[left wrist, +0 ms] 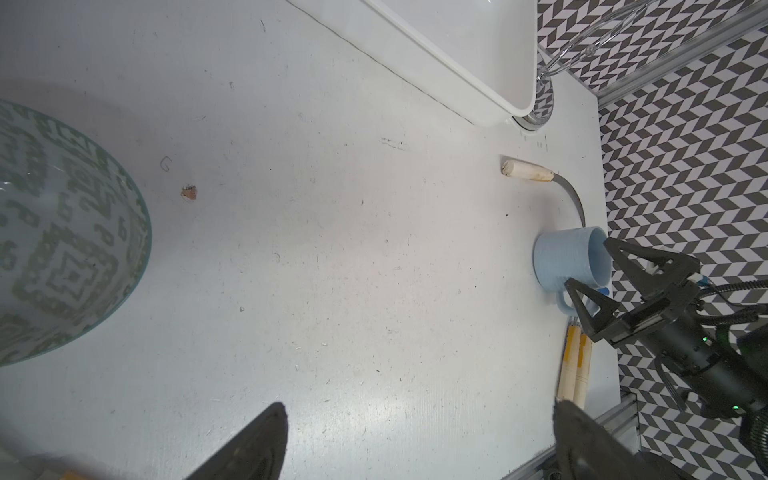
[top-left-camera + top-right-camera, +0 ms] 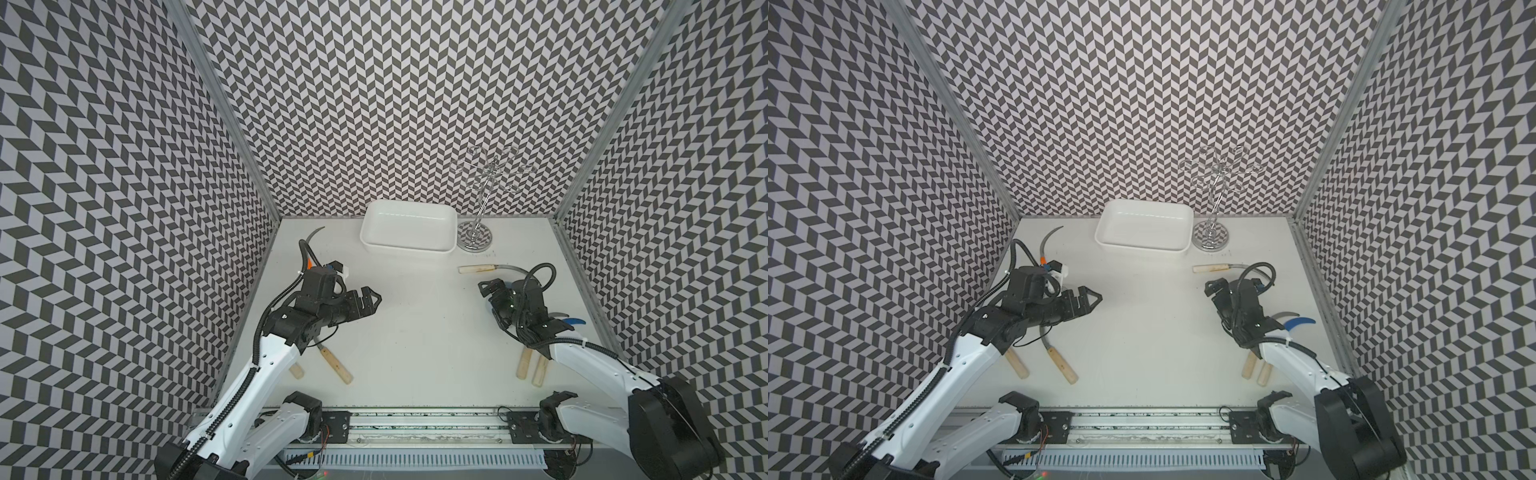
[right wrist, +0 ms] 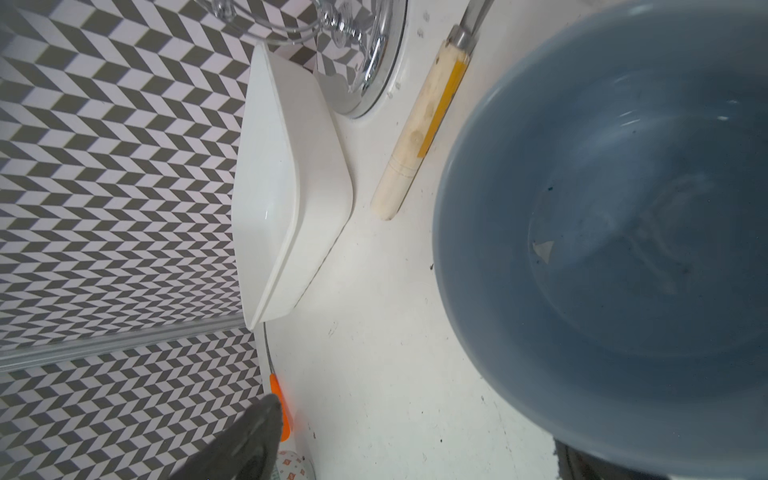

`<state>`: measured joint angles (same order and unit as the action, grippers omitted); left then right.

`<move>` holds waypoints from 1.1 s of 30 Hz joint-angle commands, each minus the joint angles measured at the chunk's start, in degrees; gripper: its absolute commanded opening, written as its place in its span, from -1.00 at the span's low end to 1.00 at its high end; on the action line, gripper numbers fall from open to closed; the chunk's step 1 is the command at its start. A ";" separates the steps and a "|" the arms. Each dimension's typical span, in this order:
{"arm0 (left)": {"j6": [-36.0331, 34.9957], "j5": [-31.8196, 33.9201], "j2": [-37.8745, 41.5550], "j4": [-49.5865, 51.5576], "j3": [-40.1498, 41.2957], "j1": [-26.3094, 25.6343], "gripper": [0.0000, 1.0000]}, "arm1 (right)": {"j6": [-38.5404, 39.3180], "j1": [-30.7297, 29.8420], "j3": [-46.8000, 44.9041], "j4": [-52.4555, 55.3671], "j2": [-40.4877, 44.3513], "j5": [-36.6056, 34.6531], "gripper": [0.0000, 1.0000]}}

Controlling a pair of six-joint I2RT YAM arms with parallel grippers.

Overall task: Put small sickles into storage boxes
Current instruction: Move the distractor to the center of the board.

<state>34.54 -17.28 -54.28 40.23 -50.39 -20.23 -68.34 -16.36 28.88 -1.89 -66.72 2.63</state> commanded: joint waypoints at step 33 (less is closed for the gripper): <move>-0.97 -0.75 2.48 2.28 -2.89 1.02 1.00 | 34.30 -1.49 43.62 23.97 -24.26 -9.26 0.93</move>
<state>34.11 -17.93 -53.60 41.47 -52.34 -19.81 -40.40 -17.21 70.13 20.86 -87.99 -0.36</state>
